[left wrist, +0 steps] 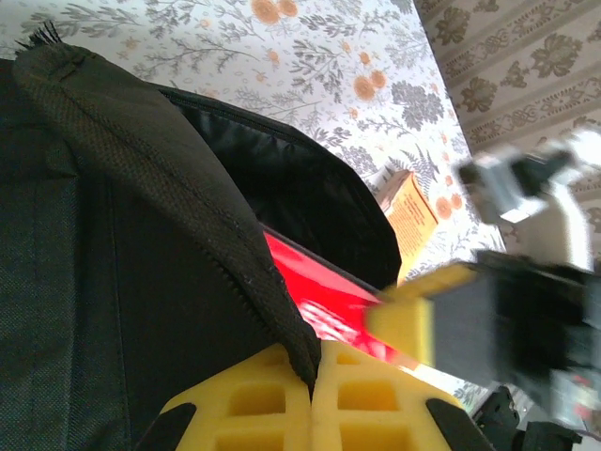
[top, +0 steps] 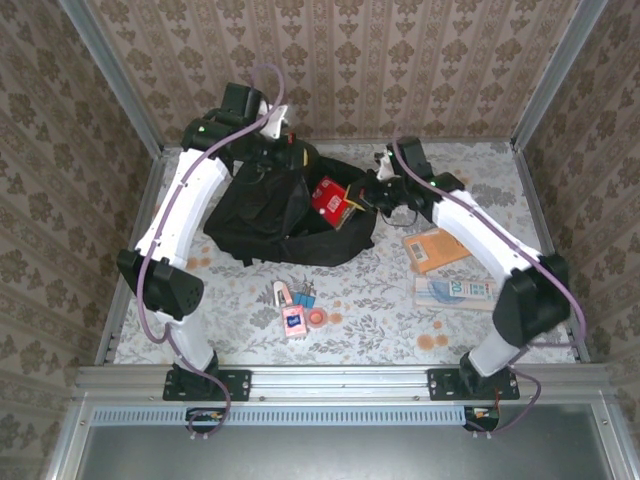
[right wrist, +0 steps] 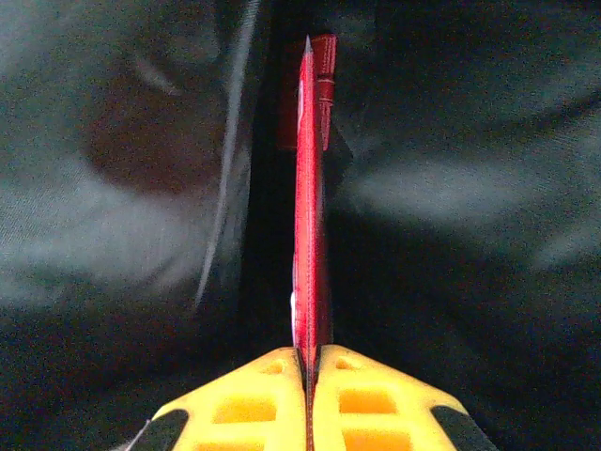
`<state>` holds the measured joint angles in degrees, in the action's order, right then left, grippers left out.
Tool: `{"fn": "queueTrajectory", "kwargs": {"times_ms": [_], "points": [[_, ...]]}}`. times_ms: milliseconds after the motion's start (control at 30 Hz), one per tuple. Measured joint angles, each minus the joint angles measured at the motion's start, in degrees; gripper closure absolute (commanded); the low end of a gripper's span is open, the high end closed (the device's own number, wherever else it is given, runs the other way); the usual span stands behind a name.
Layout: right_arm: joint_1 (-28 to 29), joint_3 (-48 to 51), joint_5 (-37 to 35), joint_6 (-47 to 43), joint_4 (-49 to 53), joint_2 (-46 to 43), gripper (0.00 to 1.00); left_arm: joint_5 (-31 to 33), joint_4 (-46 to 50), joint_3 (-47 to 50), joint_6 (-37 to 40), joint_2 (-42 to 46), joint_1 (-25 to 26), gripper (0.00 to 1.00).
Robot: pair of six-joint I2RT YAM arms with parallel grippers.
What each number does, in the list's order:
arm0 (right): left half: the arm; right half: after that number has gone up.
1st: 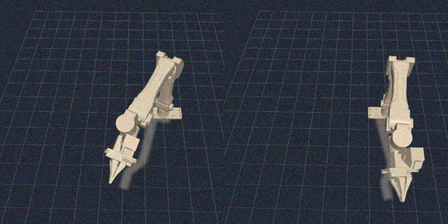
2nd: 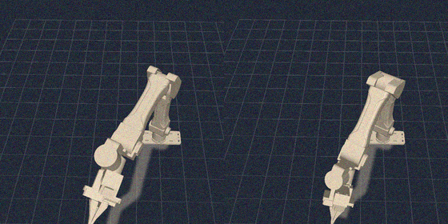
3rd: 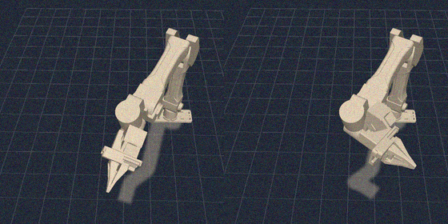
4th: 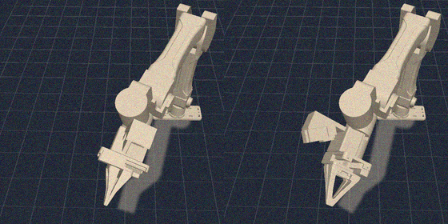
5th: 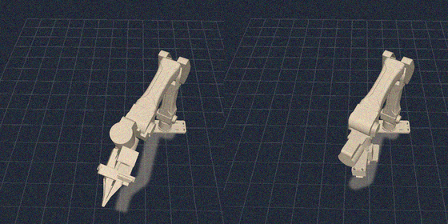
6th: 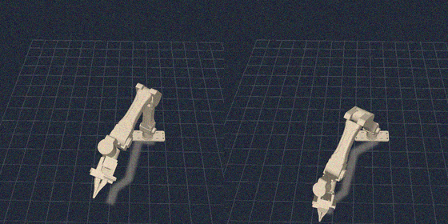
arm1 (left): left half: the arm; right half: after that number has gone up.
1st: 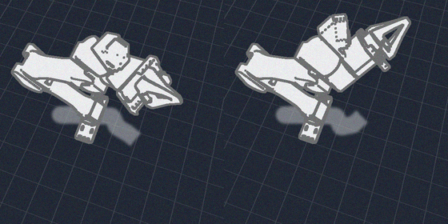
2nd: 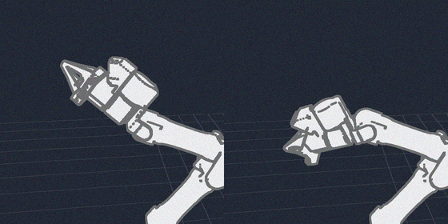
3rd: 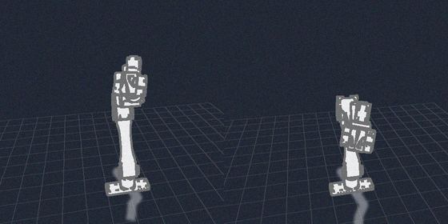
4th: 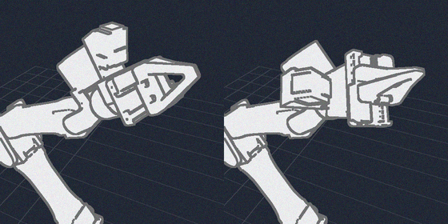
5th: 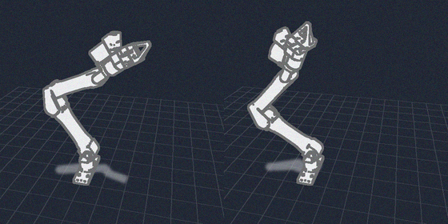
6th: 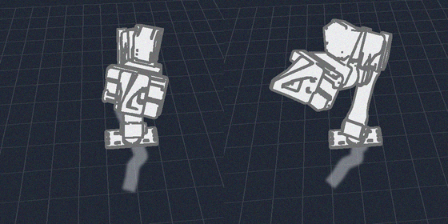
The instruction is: Pack books, pencil case, and school supplies into a backpack
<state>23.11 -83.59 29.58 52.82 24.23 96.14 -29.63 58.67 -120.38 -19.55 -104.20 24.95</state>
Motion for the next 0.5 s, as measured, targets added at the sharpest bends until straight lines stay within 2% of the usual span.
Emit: {"fn": "queueTrajectory", "kwargs": {"times_ms": [167,200,233,267,333,367,500], "points": [[0.2,-9.9,4.7,5.2,-4.0,12.9,1.00,-0.7,-0.2,0.0,0.1,0.0,0.8,1.00],[0.4,-12.0,5.4,6.4,-4.9,15.5,0.96,-0.8,-0.3,0.0,0.1,0.0,0.9,1.00],[0.7,-13.6,5.8,7.3,-5.3,17.3,0.81,-0.8,-0.4,0.0,0.1,0.0,0.9,1.00],[1.0,-15.6,6.2,7.9,-5.4,19.4,0.61,-0.8,-0.7,0.0,0.1,0.0,0.9,1.00],[1.8,-19.2,6.4,8.5,-5.3,22.9,0.44,-0.6,-1.1,0.0,0.1,0.0,0.9,1.00],[2.2,-20.6,6.4,8.4,-4.9,24.0,0.39,-0.6,-1.3,0.0,0.1,0.0,0.8,1.00],[2.6,-22.1,5.1,6.3,-2.8,24.3,0.35,-0.2,-1.3,0.0,0.1,0.0,0.5,1.00]]}}
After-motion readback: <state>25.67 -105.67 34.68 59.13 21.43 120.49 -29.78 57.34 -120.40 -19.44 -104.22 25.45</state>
